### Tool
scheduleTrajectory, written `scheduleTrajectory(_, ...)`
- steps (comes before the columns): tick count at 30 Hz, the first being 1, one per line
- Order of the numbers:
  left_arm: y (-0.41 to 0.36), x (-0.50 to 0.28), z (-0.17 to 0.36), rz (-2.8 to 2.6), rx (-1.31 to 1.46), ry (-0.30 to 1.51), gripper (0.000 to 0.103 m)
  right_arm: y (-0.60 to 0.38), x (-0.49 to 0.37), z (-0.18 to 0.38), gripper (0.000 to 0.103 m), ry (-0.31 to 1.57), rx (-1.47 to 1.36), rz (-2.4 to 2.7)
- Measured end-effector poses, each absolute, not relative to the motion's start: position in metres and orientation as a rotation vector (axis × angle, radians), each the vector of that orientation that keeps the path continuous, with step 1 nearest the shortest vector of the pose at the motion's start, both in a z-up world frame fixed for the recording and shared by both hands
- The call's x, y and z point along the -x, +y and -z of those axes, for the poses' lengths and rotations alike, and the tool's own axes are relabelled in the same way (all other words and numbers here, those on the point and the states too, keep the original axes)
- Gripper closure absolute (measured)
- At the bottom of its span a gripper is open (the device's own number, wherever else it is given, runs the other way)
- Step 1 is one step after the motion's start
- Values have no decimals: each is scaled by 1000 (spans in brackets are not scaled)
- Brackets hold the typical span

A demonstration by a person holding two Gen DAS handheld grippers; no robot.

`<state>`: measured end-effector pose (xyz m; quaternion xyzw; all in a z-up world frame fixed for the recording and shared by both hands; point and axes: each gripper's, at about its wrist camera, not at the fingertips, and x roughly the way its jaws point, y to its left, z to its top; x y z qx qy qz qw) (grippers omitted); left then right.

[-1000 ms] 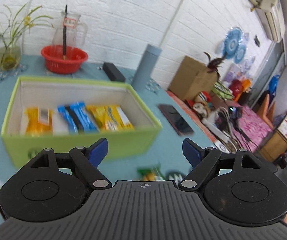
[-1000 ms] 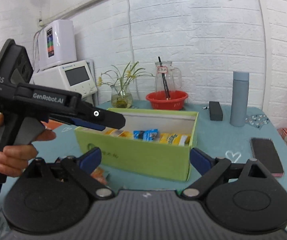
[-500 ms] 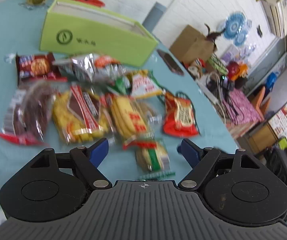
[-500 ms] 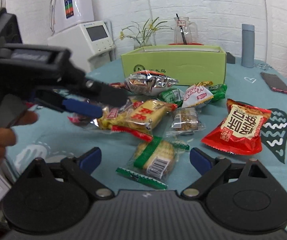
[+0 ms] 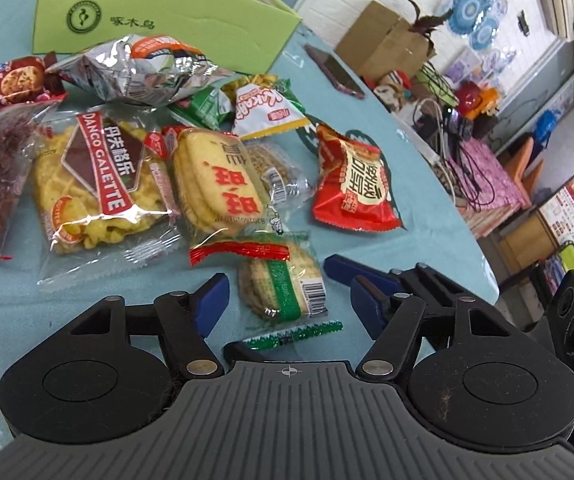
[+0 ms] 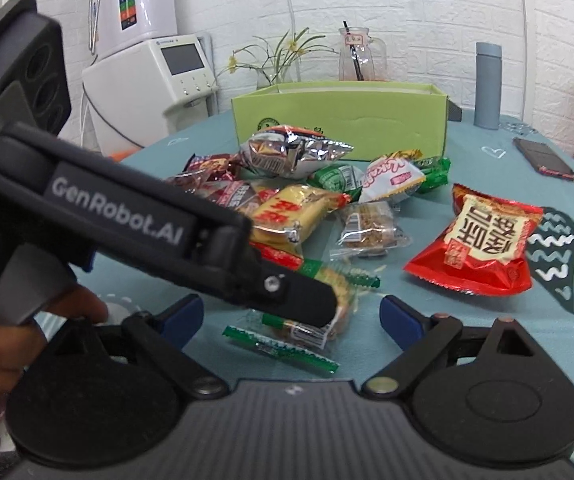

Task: Organize snacks
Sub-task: 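Grasp the green-wrapped snack with the left gripper, then place the green-wrapped snack into the green box and release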

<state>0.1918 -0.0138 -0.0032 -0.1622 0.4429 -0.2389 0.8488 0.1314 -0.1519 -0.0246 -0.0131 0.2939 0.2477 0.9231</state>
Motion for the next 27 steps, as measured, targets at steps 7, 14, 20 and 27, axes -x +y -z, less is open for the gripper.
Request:
scheduleTrajectory(7, -33, -189, 3, 507, 257, 937, 88, -146, -127, 30, 25, 593, 103, -475)
scheduleTrajectory(14, -55, -189, 0, 636, 303, 992, 92, -176, -101, 20, 25, 630, 96, -398)
scheduleTrajectory(20, -54, -216, -47, 667, 299, 866, 91, -183, -119, -15, 25, 544, 143, -355)
scheduleTrajectory(27, -17, -305, -103, 532, 266, 705, 90, -158, -219, -61, 25, 389, 212, -451)
